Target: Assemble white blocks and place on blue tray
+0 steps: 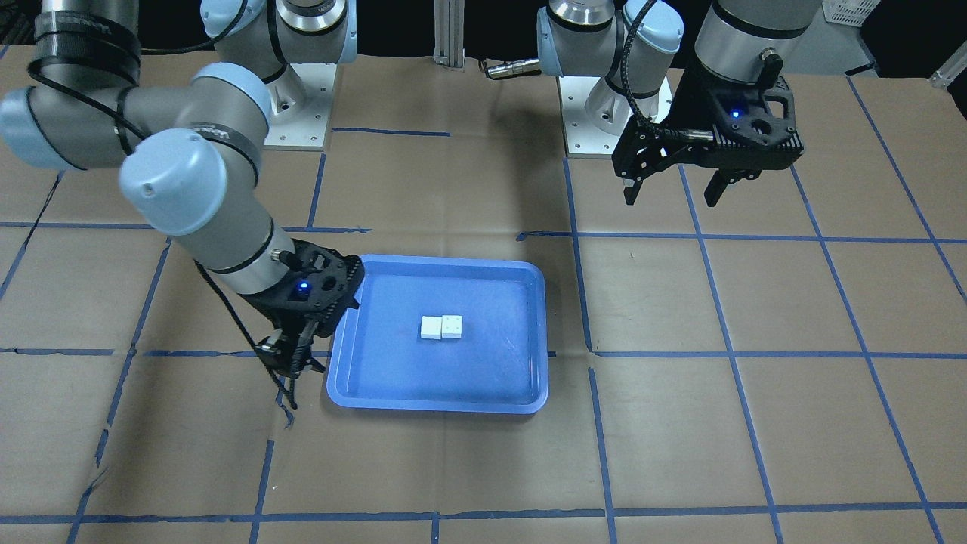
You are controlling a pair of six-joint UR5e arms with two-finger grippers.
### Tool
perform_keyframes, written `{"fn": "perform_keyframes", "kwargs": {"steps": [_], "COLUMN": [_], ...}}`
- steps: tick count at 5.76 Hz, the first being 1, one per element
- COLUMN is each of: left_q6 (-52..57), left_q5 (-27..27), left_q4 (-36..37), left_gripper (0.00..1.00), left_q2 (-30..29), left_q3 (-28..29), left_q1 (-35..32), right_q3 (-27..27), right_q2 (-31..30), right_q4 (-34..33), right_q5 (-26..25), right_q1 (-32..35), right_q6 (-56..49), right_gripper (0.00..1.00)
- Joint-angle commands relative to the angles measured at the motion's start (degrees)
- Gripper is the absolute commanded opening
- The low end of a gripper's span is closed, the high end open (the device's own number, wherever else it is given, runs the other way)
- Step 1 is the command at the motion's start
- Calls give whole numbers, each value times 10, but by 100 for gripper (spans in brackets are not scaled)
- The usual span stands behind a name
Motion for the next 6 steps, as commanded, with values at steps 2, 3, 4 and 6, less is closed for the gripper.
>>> {"fn": "perform_keyframes", "kwargs": {"steps": [2,3,4,6], "left_q6": [0,0,0,1], "left_q5": [1,1,0,0], "left_q4": [2,2,3,3], "left_gripper": [99,99,99,99], "left_q2": [-1,-1,-2,-4], "left_q3": [0,1,4,8], "left_q1": [0,-1,-2,0], "right_q3": [-69,-68,-70,-117], "right_q2": [-36,-61,-77,-85], "right_q4": [131,135,176,287], "right_q5": [-94,-99,-100,-127], "right_q1": [-40,-40,-40,-39], "right_q6": [193,344,443,527], "right_gripper": [100,100,100,100]}}
